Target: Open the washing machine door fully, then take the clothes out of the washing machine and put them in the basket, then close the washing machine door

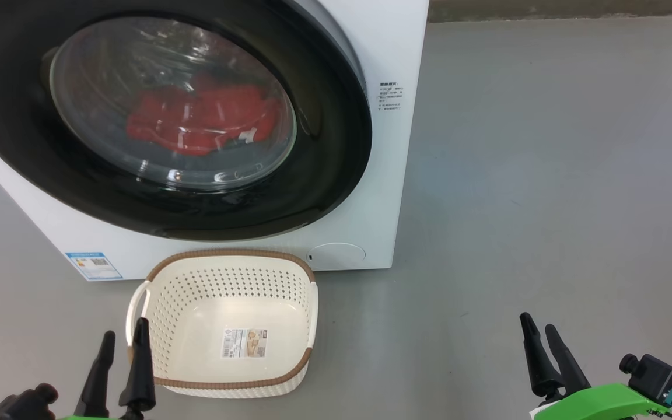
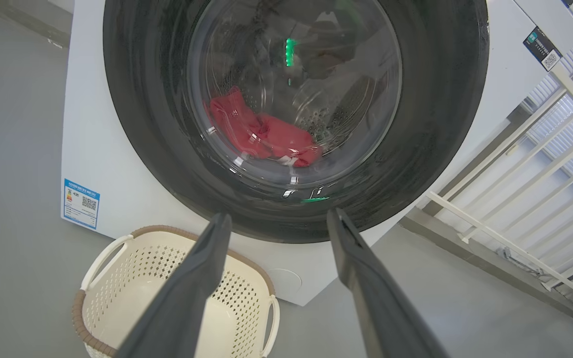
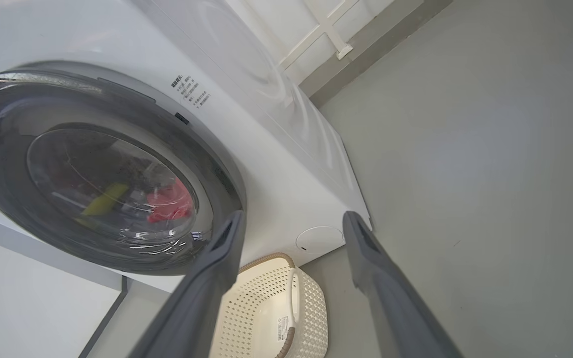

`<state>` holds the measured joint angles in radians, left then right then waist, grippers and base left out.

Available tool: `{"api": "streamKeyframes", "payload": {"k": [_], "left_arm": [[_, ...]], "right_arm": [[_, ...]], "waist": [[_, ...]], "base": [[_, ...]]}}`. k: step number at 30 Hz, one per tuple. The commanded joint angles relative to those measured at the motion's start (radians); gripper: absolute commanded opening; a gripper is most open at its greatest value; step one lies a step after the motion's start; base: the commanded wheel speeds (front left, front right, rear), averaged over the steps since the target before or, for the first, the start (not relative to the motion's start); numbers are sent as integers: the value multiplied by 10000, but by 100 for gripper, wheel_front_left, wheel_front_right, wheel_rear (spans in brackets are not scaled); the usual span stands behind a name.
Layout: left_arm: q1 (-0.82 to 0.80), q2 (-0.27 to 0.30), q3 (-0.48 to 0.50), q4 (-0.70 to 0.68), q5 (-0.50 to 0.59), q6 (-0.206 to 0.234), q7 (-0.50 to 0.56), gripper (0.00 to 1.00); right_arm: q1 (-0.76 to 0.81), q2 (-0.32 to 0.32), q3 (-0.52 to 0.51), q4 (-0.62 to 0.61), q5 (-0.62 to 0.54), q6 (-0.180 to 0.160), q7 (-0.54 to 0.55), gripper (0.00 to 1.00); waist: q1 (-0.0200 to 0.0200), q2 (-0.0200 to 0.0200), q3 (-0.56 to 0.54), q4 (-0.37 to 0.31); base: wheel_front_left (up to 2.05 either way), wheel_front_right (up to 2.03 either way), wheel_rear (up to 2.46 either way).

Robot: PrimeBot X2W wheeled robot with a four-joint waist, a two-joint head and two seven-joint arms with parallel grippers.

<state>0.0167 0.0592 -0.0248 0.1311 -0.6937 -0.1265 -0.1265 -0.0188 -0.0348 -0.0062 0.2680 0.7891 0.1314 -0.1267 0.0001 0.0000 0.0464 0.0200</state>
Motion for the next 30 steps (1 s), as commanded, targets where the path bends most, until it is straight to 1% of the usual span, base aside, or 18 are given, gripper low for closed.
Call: {"api": "streamKeyframes", "payload": {"k": [1, 30], "left_arm": [[-40, 196, 187, -340, 381, -29, -145, 100], [119, 455, -129, -846, 3593, -38, -996, 100]], "right_arm": [[-200, -116, 245, -324, -348, -5, -148, 100], [270, -149, -97, -848, -3438, -7, -995, 100]], "waist": [[-1, 0, 4, 0], [-1, 0, 121, -37]], "base": [[0, 0, 0], [0, 0, 0]]}}
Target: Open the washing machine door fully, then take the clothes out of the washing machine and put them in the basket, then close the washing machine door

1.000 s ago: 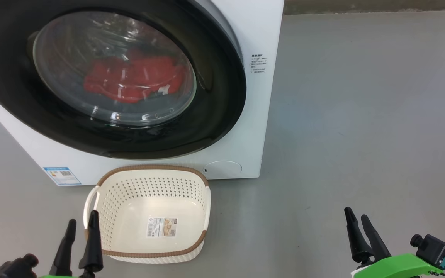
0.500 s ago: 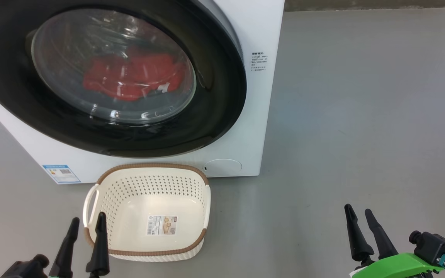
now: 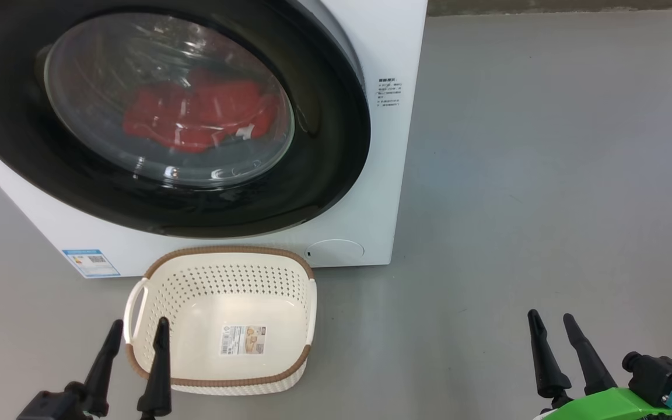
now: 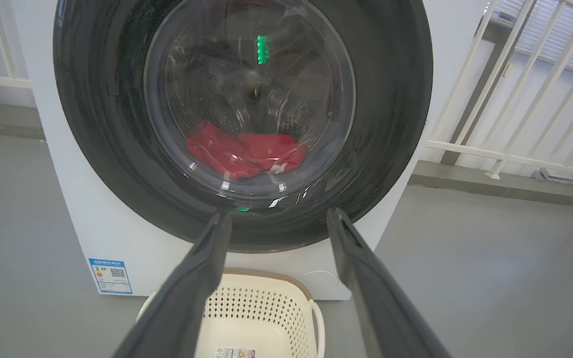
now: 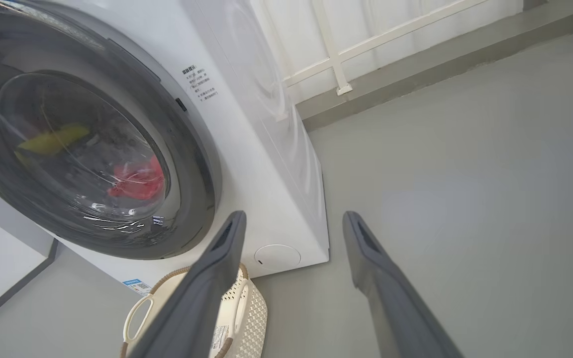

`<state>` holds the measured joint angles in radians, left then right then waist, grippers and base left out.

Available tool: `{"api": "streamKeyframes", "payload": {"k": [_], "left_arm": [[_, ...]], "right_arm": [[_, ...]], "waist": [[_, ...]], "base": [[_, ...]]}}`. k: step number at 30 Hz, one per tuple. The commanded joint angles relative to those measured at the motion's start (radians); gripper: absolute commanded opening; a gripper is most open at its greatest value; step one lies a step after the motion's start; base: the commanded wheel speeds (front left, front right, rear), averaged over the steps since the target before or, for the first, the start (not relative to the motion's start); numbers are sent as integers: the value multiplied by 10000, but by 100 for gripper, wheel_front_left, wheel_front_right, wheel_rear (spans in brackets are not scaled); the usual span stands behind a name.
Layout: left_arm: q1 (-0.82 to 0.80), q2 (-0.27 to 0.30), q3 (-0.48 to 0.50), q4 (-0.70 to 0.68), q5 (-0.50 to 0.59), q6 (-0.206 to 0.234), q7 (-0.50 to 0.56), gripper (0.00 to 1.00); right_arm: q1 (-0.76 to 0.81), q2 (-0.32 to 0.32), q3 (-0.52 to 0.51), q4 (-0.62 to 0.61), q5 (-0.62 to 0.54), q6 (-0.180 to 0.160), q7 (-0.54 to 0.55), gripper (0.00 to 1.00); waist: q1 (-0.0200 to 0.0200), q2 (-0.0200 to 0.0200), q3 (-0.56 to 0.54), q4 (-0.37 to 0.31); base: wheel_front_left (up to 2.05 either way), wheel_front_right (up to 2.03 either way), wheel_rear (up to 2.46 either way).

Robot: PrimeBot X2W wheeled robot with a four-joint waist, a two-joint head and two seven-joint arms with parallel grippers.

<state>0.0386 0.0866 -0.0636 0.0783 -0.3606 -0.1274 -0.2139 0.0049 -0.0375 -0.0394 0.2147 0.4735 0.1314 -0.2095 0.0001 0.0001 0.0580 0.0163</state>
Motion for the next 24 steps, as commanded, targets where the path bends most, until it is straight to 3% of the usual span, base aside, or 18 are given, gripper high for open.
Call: {"api": "streamKeyframes", "payload": {"k": [1, 13, 24], "left_arm": [[-99, 180, 258, -319, 263, -29, -122, 100], [-37, 254, 204, -329, 1429, -33, -473, 100], [-60, 174, 355, 93, 1126, -33, -479, 100]], "right_arm": [[32, -122, 235, -315, -282, -7, -167, 100], [132, -136, 151, -574, -1543, -7, -517, 100], [260, -131, -220, -459, -1641, -7, -523, 100]], "waist": [[0, -1, 5, 0], [0, -1, 87, 18], [0, -1, 73, 14]], "base": [[0, 0, 0], [0, 0, 0], [0, 0, 0]]}}
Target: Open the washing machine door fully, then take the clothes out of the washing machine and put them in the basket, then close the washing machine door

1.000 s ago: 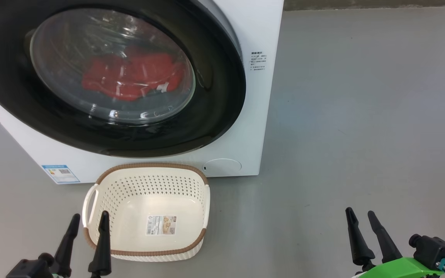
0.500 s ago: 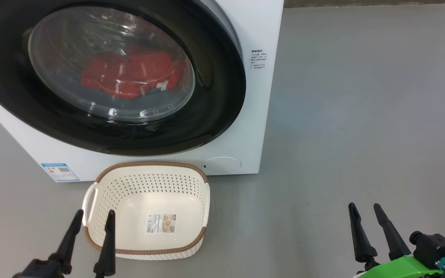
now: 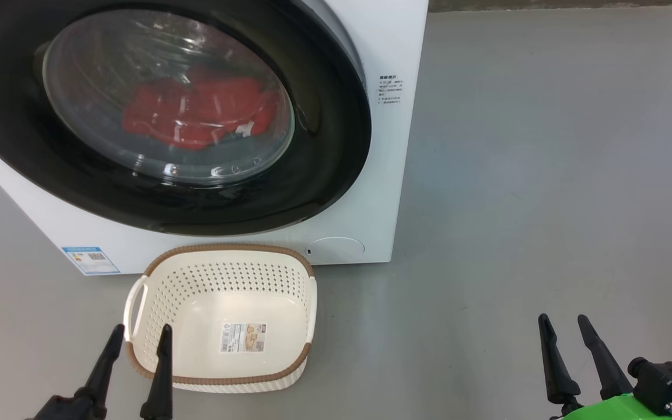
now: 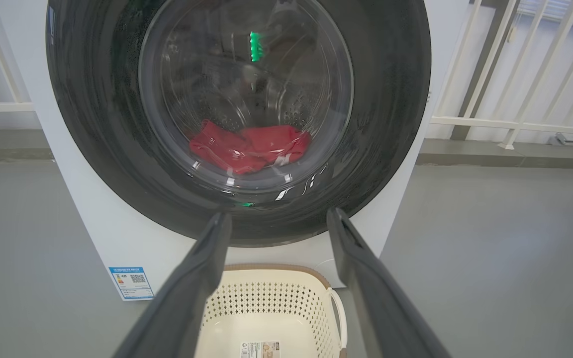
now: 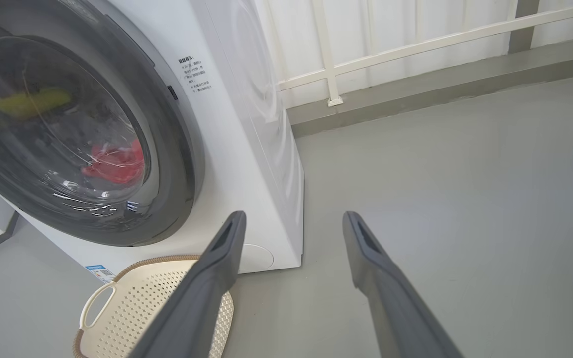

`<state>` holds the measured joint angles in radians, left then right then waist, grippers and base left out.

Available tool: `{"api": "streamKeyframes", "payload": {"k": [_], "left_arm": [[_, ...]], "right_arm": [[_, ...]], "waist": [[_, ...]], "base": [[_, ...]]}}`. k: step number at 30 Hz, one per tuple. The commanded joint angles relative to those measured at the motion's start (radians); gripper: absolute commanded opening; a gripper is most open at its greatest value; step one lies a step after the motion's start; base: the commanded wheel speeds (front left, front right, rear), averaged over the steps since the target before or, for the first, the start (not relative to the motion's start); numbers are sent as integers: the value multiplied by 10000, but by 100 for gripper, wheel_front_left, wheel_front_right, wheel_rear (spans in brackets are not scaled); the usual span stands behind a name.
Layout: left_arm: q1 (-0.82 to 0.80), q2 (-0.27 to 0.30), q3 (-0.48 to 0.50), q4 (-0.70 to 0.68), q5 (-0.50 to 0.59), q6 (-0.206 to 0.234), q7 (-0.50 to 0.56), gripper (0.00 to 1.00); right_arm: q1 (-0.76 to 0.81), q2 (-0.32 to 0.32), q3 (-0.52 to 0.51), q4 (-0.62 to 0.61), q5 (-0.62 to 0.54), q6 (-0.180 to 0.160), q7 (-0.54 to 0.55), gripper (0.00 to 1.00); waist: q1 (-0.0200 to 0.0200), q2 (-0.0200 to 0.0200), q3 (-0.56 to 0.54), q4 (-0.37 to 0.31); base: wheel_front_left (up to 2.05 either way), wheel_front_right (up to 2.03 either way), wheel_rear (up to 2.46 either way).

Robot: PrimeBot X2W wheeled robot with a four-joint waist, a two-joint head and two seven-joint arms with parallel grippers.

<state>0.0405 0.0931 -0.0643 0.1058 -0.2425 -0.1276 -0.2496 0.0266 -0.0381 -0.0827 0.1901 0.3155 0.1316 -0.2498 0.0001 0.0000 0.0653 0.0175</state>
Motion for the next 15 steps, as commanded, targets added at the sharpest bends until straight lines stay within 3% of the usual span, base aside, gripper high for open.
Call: {"api": "streamKeyframes", "payload": {"k": [1, 15], "left_arm": [[-86, 101, 378, -155, -85, -31, -122, 100], [-212, 91, 480, 150, -234, -31, -122, 100]], "right_arm": [[55, -125, 163, -181, -90, -9, -120, 100], [36, -123, -115, 116, -653, -9, -120, 100]], "waist": [[-1, 0, 4, 2], [-1, 0, 68, 23]], "base": [[0, 0, 0], [0, 0, 0]]}}
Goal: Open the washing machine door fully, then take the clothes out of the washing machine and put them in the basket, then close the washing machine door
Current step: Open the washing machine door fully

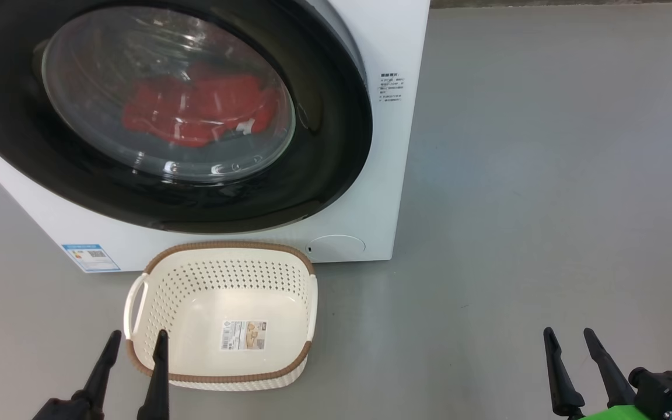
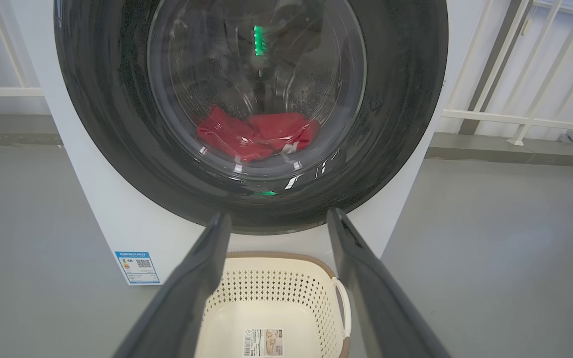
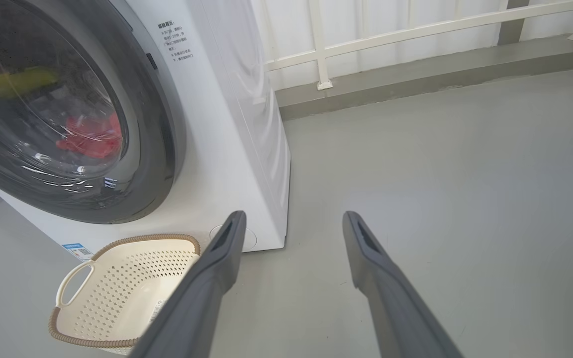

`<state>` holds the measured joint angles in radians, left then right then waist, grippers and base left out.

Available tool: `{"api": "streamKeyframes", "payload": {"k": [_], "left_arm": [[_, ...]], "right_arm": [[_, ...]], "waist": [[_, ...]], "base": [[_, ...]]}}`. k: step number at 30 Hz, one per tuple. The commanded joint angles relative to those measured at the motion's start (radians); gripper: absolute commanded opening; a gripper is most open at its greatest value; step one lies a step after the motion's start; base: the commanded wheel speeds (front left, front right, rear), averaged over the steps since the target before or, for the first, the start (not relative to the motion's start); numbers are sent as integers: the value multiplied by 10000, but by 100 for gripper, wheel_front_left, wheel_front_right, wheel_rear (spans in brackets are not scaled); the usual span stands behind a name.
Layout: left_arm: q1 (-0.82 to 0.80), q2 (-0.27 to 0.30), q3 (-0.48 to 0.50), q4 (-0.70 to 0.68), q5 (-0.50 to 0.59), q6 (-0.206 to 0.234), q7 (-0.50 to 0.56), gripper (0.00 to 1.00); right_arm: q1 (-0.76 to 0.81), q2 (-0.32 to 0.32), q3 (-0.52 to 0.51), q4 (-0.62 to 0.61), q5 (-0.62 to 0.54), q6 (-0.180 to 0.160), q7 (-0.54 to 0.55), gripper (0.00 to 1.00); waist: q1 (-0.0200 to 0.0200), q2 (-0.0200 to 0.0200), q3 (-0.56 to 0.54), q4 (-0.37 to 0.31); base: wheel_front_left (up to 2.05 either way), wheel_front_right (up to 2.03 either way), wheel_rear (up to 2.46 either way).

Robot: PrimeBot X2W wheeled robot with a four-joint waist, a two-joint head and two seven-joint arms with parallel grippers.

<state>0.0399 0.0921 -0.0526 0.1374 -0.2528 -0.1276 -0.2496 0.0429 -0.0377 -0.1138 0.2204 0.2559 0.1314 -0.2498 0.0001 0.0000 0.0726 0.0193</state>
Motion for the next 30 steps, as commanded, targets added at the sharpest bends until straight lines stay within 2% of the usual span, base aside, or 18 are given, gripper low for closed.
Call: {"api": "streamKeyframes", "payload": {"k": [1, 21, 22, 23, 24, 25, 30], "left_arm": [[-208, 100, 359, -155, -135, -31, -122, 100], [-107, 57, 309, -89, -147, -31, -122, 100], [-107, 60, 299, -89, -148, -31, -122, 100], [-112, 62, 291, -88, -151, -31, -122, 100], [-121, 63, 285, -91, -154, -31, -122, 100], [-135, 63, 278, -96, -156, -31, -122, 100], [-220, 61, 227, -158, -186, -31, -122, 100]], "right_arm": [[-130, -127, 204, -182, -68, -7, -120, 100], [-268, -126, 387, -114, -253, -7, -120, 100], [-328, -126, 469, -97, -225, -7, -120, 91], [-413, -126, 534, -97, -200, -7, -120, 30], [-516, -126, 570, -113, -176, -7, -120, 11], [-629, -126, 624, -122, -146, -7, -120, 0], [-1385, -126, 878, -196, 248, -7, -120, 0]], "waist": [[0, 0, -10, 10], [0, 0, -174, 80], [0, 0, -172, 79], [0, 0, -166, 77], [0, 0, -153, 75], [0, 0, -140, 77], [0, 0, -30, 123]], "base": [[0, 0, 0], [0, 0, 0], [0, 0, 0], [0, 0, 0], [0, 0, 0], [0, 0, 0], [0, 0, 0]]}}
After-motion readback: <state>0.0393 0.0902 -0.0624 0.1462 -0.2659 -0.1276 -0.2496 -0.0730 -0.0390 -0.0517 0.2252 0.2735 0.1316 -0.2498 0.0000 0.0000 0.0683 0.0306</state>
